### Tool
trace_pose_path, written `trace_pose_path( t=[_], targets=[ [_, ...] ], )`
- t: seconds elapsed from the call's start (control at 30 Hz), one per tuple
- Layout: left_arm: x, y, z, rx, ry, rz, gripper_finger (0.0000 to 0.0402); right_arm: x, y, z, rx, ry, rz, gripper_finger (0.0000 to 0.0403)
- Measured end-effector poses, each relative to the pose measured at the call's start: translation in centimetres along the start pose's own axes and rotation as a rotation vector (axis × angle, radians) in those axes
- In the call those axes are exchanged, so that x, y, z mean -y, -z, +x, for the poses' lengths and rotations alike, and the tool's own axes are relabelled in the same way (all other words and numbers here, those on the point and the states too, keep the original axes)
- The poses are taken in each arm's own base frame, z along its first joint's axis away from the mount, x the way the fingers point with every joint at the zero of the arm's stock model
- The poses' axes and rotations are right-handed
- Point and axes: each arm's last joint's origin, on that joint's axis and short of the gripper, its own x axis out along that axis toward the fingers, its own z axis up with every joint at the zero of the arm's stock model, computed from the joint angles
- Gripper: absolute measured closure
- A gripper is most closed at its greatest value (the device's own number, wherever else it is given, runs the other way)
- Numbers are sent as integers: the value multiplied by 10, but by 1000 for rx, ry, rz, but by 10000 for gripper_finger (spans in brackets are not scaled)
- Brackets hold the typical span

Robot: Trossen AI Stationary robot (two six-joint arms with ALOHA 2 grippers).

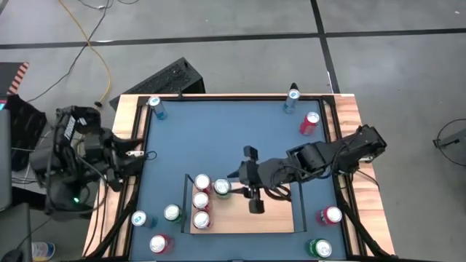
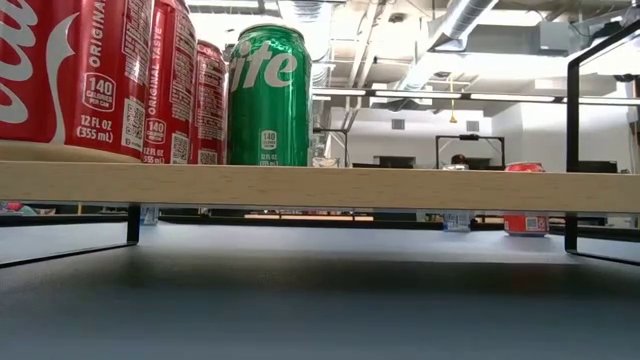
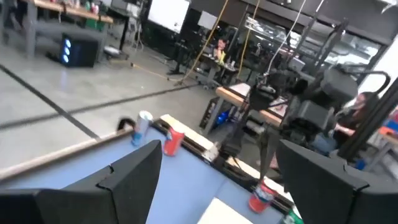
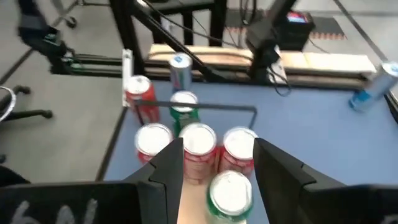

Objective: Place canned beverage on shelf
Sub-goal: Put the top left green soda can on the shelf aligned with the left red soda can

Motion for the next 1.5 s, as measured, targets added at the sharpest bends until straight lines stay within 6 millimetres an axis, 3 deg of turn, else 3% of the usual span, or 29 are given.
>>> trace_pose_path(
  t=[0.23,0.47,0.9,1.1,1.5],
  targets=[
    [-27,28,-1,-43,-1,-165,99,-4,-5,12,72,-90,-8,227],
    [-49,25,-9,-77,60,-271,99,-6,-5,29,105,-92,12,227],
    [-58,16,-14,-85,105,-305,99,-23,41,89,-115,70,75,227],
    [-58,16,-14,-83,104,-287,99,-18,55,87,-213,246,131,227],
    [-67,10,-12,-114,98,-327,99,-25,66,87,-278,271,140,212]
  ],
)
